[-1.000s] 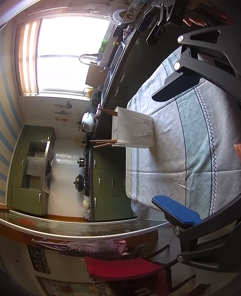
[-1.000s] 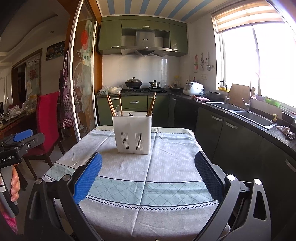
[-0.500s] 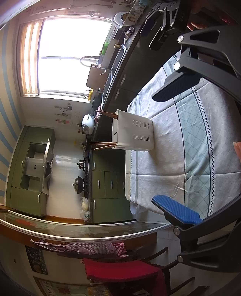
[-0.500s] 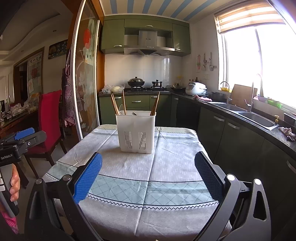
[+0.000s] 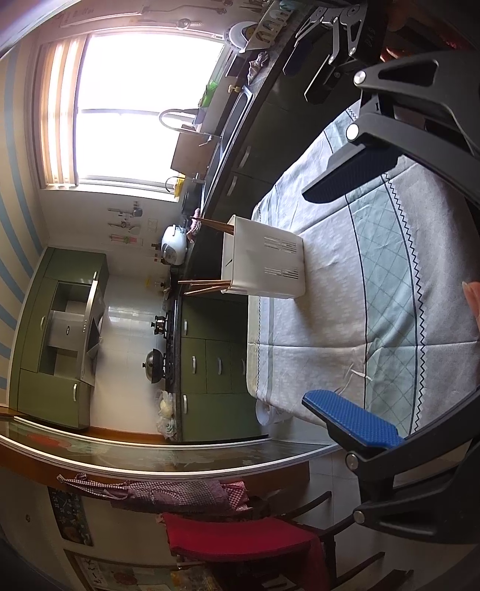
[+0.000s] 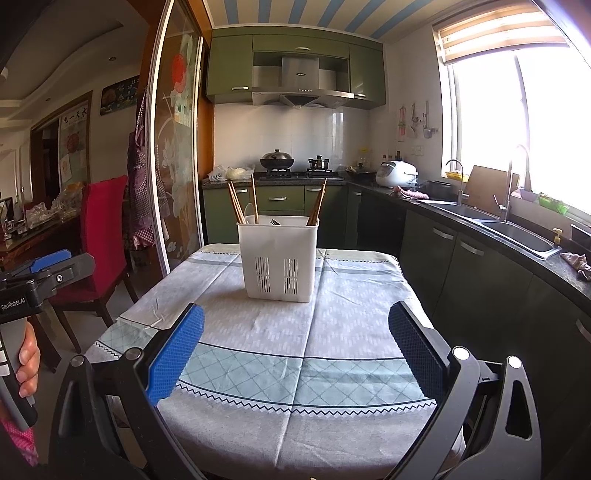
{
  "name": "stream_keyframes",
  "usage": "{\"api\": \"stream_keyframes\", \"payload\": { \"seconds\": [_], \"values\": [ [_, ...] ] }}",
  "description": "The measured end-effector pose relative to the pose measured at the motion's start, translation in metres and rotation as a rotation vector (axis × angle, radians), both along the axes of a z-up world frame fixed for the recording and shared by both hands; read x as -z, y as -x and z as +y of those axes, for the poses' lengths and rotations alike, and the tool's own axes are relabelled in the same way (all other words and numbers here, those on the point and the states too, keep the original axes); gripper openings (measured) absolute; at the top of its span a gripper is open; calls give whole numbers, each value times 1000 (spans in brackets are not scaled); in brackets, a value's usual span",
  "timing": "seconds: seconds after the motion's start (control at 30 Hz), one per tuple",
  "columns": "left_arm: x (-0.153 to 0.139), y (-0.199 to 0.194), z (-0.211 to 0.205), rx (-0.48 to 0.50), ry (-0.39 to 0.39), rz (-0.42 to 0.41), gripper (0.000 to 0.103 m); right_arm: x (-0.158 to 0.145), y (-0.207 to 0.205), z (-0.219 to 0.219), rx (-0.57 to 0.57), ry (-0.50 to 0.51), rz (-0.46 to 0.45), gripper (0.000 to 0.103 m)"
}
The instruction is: Organize utensils
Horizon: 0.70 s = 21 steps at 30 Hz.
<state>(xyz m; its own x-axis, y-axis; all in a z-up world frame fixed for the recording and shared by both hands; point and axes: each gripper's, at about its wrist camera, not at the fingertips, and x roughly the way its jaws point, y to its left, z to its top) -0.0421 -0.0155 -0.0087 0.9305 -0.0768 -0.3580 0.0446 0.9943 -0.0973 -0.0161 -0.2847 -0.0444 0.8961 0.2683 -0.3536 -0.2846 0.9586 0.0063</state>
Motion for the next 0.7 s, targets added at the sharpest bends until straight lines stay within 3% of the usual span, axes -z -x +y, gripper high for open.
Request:
{"api": "stream_keyframes", "payload": {
  "seconds": [0.13,0.3,0.7],
  "values": [
    [-1,2,-2,-9,-18,-6,96,1,0,1,-2,4,3,98],
    [0,-1,3,17,27,14,96,3,1,1,-7,7,6,98],
    [1,-2,-1,10,5,24,96,6,-2,3,-15,10,18,98]
  ]
}}
